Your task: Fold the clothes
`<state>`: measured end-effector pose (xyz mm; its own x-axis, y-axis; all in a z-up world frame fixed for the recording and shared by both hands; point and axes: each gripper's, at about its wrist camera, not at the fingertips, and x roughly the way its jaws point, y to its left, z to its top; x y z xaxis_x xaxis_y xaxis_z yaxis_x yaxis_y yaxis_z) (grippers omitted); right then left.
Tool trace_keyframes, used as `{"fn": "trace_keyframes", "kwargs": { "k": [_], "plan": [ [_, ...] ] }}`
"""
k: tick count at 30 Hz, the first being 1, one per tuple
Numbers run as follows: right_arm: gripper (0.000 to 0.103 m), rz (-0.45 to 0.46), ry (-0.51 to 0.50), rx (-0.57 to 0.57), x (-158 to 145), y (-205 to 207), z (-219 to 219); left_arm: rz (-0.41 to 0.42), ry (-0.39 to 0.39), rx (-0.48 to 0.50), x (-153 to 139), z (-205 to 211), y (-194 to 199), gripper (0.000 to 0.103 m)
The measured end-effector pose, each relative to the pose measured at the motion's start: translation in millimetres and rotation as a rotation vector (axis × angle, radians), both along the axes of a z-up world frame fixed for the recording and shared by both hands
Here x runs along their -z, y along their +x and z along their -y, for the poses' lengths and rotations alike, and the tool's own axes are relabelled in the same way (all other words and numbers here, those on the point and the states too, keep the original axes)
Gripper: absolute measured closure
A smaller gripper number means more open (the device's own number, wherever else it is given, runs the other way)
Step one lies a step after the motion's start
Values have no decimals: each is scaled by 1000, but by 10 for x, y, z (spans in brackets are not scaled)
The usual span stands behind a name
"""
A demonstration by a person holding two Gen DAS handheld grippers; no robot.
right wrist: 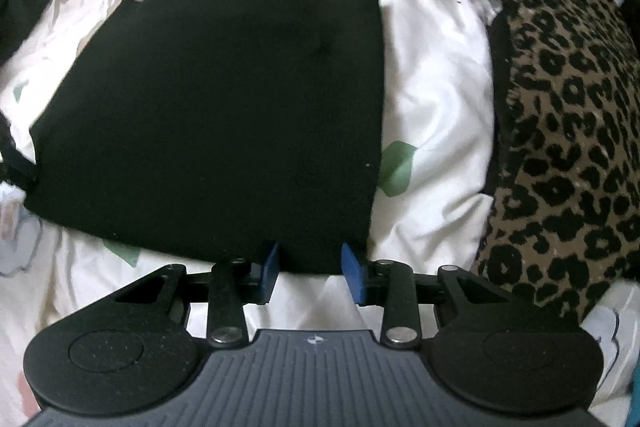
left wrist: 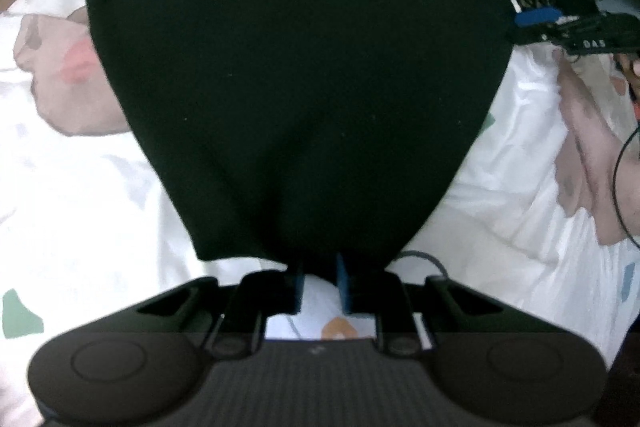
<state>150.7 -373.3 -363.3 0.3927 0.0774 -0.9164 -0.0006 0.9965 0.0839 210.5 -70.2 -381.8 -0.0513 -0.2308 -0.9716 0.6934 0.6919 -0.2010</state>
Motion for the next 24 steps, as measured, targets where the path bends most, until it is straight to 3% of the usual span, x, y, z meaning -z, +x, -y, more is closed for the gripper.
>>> {"fn": "trace_keyframes", "kwargs": {
  "k": [5, 11, 17, 24],
  "plan": [
    [61, -17, 140, 119, -10, -83, 239, -71, -38, -76, -65, -59, 118, 83],
    [61, -39, 345, 296, 201, -168, 574, -173, -34, -146, 108, -49, 102, 75],
    [60, -31, 535, 430, 347, -230, 791, -223, -48, -217, 224, -78, 85, 72],
    [61, -41, 890, 649, 768, -366, 966, -250, -70, -273, 264, -106, 91, 72]
  ]
}}
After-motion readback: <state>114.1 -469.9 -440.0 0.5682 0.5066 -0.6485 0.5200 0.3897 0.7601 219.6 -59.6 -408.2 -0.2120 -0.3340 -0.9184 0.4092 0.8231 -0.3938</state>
